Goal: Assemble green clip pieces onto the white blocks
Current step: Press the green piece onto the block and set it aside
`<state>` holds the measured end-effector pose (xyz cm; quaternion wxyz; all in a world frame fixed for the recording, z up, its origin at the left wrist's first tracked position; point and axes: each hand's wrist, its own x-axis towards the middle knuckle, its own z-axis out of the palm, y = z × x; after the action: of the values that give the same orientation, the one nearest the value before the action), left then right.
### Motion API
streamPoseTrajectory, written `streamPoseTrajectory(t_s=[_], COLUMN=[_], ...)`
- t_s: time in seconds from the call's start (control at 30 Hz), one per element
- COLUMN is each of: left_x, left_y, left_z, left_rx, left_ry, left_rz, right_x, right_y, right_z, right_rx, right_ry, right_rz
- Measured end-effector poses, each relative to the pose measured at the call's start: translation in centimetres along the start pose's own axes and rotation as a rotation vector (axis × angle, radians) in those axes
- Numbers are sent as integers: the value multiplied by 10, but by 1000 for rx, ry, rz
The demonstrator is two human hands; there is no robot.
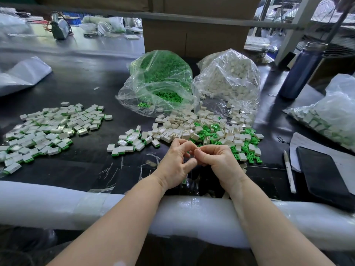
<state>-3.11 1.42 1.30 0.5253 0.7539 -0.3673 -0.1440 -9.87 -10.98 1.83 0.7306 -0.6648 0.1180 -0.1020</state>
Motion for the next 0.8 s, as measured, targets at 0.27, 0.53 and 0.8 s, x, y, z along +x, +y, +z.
streamPoseTrajectory(t_s=[0.27, 0.53, 0.8], left_x=[1, 0, 0], left_y=[-1, 0, -1], left_z=[1, 0, 0], left_rx=[33, 27, 37], left_ry=[-9, 1, -24], left_rz=[-3, 5, 15], right_x=[0, -1, -1], right_y=[1, -1, 0], right_z=[0, 1, -1], right_rx=[0, 9, -18], right_ry=[7, -26, 4], right_rz=[7, -18, -18])
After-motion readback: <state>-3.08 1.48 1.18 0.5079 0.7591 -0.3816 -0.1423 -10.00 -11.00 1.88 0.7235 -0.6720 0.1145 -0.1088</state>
